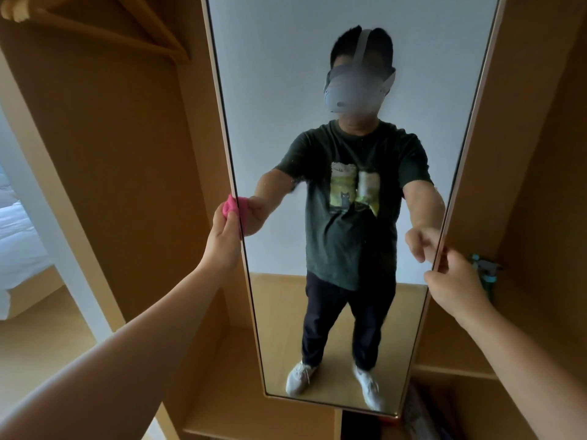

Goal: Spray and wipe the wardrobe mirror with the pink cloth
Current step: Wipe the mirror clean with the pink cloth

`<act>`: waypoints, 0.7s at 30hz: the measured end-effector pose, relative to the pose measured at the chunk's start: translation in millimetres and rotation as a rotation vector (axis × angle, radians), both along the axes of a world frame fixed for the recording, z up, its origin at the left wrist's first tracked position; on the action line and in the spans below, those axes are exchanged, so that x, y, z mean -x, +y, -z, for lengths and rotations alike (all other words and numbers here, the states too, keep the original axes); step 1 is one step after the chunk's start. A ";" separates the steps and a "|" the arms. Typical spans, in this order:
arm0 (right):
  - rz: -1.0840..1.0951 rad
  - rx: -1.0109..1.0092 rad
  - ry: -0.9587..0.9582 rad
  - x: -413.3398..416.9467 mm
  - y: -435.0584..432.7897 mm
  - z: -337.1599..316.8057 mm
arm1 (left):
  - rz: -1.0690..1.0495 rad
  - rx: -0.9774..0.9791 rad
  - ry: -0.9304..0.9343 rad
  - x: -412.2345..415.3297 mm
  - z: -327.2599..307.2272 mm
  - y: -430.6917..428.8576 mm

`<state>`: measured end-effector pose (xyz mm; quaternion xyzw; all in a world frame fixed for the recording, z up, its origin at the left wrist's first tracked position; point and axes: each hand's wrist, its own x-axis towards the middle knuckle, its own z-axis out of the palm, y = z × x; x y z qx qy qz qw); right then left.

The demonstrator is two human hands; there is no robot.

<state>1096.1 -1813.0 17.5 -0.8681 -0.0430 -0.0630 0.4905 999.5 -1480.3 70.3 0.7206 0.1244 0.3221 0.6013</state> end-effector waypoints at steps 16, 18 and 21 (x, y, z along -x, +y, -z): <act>-0.017 0.071 0.083 8.3 2.6 29.1 | 0.014 0.119 0.078 2.0 39.6 1.5; -0.018 0.069 0.103 8.8 3.1 33.2 | 0.023 0.142 0.080 2.6 44.9 0.1; -0.020 0.085 0.131 9.2 4.0 39.2 | 0.027 0.165 0.087 2.7 54.0 -0.1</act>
